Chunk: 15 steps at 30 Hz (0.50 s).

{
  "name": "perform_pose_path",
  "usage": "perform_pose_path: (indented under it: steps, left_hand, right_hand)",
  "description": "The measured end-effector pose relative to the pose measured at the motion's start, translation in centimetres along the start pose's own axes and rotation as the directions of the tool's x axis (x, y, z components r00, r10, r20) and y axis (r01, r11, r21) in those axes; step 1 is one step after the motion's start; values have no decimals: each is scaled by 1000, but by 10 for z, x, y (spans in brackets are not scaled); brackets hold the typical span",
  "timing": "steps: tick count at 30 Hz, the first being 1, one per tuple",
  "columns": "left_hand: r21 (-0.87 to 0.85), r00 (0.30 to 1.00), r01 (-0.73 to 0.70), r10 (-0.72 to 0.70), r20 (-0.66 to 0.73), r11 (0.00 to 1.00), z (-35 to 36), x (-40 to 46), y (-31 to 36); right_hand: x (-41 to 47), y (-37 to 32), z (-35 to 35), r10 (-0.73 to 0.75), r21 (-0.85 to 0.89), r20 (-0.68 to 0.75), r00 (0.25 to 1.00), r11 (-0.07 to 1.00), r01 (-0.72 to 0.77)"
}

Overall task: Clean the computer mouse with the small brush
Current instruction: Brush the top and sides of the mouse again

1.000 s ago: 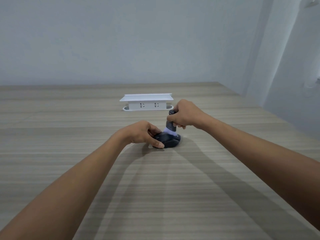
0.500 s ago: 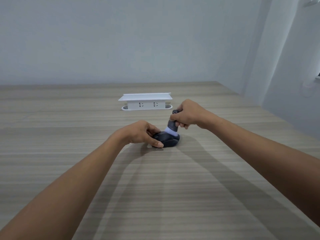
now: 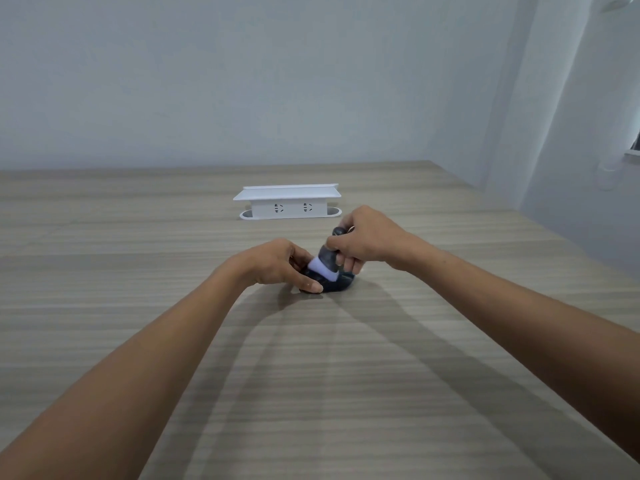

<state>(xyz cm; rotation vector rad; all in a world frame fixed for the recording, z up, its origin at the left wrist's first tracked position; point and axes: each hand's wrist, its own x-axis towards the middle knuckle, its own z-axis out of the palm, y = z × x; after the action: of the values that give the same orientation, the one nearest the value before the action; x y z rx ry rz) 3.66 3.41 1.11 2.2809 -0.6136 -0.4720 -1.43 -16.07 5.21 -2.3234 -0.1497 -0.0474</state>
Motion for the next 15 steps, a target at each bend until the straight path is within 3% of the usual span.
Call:
perform_pose_path:
  steps: [7,15]
  left_hand:
    - [68,1000,21,-19,-21,998,0,2,-1]
    - [89,1000,16,-14,-22,996,0,2,1]
  right_hand:
    - [-6,9,-16,45,-152,-41,998,987,-51]
    - [-15,-2,-9,29,-85,31,999,996,-26]
